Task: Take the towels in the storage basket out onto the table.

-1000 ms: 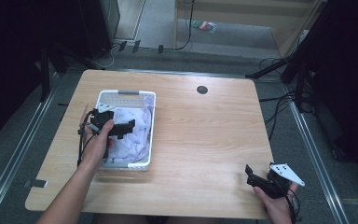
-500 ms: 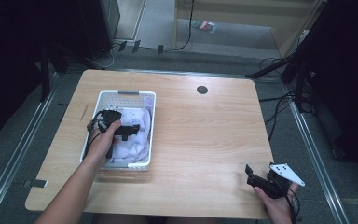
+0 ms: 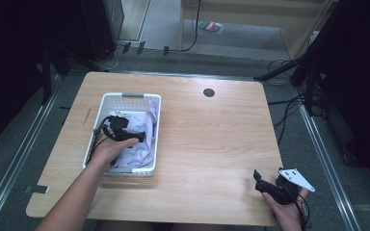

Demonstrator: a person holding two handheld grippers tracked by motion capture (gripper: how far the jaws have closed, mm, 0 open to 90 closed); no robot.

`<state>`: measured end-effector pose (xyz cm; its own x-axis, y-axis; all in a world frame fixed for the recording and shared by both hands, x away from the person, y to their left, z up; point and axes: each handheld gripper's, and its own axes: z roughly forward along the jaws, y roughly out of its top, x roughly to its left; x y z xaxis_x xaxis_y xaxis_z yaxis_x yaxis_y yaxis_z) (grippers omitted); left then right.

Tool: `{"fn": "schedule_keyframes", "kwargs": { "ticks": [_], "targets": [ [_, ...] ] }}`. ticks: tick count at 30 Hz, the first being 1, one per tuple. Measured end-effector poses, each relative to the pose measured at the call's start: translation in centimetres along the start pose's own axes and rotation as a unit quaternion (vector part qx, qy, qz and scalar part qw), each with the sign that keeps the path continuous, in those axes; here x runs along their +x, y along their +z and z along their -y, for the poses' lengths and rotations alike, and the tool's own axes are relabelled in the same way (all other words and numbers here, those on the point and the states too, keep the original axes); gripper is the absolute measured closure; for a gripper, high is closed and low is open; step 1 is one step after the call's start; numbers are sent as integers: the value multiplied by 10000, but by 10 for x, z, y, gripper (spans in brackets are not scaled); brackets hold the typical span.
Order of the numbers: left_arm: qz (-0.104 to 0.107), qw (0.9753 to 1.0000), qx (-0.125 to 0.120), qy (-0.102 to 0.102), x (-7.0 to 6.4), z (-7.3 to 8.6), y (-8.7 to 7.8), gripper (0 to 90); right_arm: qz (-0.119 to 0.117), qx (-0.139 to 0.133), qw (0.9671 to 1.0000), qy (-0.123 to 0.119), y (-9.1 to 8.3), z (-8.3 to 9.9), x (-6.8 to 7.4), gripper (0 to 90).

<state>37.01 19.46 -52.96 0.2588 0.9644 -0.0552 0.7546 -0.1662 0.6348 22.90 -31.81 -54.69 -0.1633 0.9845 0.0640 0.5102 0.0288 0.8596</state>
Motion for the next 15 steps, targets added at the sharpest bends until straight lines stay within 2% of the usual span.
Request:
{"fn": "schedule_keyframes", "kwargs": {
  "ticks": [2, 5, 6, 9, 10, 11, 12, 13, 15],
  "targets": [
    [-27, 10000, 14, 41, -1, 1, 1, 5, -5, -4, 10000, 5, 0, 0, 0, 58],
    [-111, 9999, 43, 72, -4, 1, 1, 103, 2, 2, 10000, 2, 0, 0, 0, 58],
    [-101, 9999, 70, 61, -4, 0, 0, 103, 1, 0, 10000, -1, 0, 0, 0, 58],
    [-157, 9998, 87, 49, -3, 0, -2, 231, 0, 4, 10000, 2, 0, 0, 0, 58],
    [-181, 9998, 83, 39, -4, 0, -3, 231, 0, 4, 10000, 2, 0, 0, 0, 58],
    [-169, 9998, 65, 19, -7, 0, -5, 337, -1, -3, 10000, 7, 0, 0, 0, 58],
    [-169, 9998, 65, 19, -7, 0, -5, 366, -2, 0, 10000, 17, 0, 0, 0, 58],
    [-83, 9999, 116, -75, -7, -2, -7, 439, -1, 5, 10000, 14, 0, 0, 0, 58],
    [1, 9998, 131, -145, -4, -3, -9, 496, 9, 10, 10000, 9, 0, 0, 0, 58]
  ]
}}
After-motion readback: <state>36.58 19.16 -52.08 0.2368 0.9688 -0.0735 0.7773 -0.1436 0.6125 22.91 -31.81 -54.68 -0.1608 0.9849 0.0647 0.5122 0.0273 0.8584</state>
